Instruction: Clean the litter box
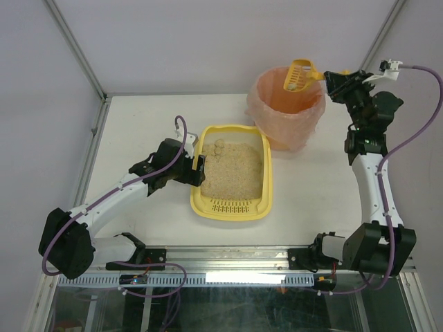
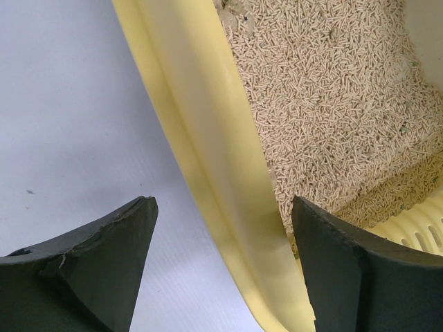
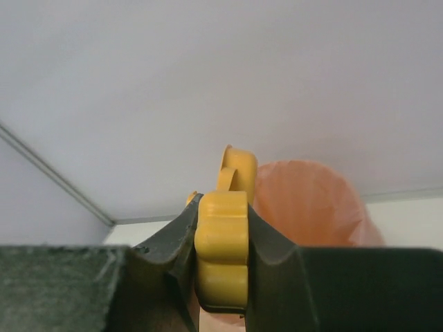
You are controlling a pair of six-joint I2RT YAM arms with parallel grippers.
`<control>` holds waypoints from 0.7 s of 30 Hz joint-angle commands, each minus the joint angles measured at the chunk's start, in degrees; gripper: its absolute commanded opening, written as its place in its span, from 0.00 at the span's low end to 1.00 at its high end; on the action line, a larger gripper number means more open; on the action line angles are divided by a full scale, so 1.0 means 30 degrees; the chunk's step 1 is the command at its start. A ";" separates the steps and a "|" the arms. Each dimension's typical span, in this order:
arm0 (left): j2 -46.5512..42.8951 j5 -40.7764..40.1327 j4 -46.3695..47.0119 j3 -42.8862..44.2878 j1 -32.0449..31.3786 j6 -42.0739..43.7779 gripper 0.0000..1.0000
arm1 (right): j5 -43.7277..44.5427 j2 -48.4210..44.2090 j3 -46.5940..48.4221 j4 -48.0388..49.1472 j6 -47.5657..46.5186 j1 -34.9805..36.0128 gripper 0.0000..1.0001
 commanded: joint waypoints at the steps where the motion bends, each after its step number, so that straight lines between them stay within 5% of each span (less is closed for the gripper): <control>1: -0.0014 -0.0202 0.0327 0.0881 0.0206 0.0269 0.81 | 0.0809 0.0836 0.2389 -0.2026 -0.7034 0.0999 0.00; 7: -0.0029 -0.0188 0.0334 0.0899 0.0201 0.0213 0.81 | 0.3527 0.1713 0.3851 -0.4203 -1.5293 0.4317 0.00; 13: 0.0058 -0.0157 0.0331 0.0882 0.0241 0.0180 0.81 | 0.7095 0.2527 0.5253 -0.5180 -2.0273 0.6780 0.00; 17: 0.0106 -0.0031 0.0334 0.0963 0.0239 0.0106 0.80 | 0.9775 0.2333 0.5974 -0.5406 -2.0662 0.8214 0.00; 21: 0.0045 0.0269 0.0598 0.0961 0.0230 0.0068 0.77 | 0.8461 0.0624 0.6558 -0.5929 -1.5128 0.9072 0.00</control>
